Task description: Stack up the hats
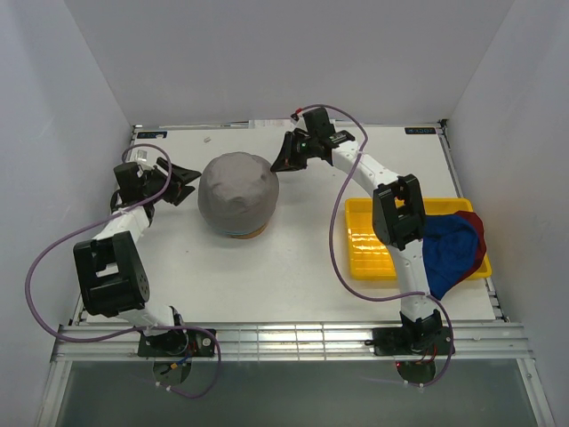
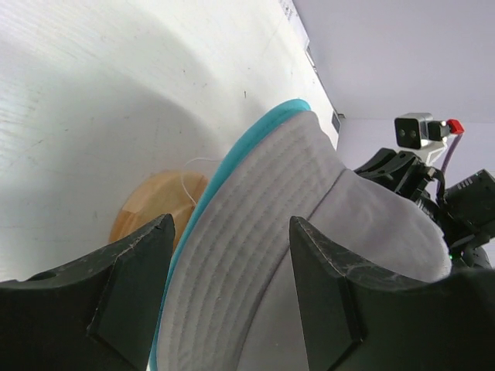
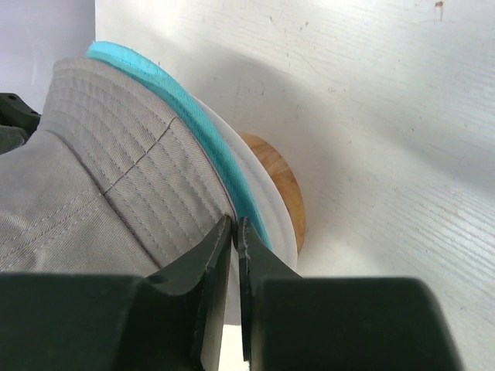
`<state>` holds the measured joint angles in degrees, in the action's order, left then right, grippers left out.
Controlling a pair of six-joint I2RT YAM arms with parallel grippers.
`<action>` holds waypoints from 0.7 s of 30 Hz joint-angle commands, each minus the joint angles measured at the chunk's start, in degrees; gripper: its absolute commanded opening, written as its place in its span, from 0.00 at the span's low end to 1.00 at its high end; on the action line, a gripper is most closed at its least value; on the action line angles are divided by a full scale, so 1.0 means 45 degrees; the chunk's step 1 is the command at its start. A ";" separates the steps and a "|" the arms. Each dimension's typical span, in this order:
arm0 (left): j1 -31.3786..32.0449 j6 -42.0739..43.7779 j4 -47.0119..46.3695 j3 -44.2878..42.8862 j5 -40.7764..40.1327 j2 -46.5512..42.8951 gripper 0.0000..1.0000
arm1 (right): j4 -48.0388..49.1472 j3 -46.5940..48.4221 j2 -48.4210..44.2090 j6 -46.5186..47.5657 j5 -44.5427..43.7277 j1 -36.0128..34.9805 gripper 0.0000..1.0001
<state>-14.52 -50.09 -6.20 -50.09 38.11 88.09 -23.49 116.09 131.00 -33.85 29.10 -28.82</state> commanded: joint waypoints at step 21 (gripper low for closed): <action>0.0806 -0.0745 -0.2080 0.0524 0.0556 0.0775 0.49 | 0.1742 0.0491 0.0498 -0.0467 0.0740 0.0115 0.22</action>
<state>-11.40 -53.71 -14.00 -48.47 40.45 92.47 -18.44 116.14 132.60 -35.48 31.35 -28.51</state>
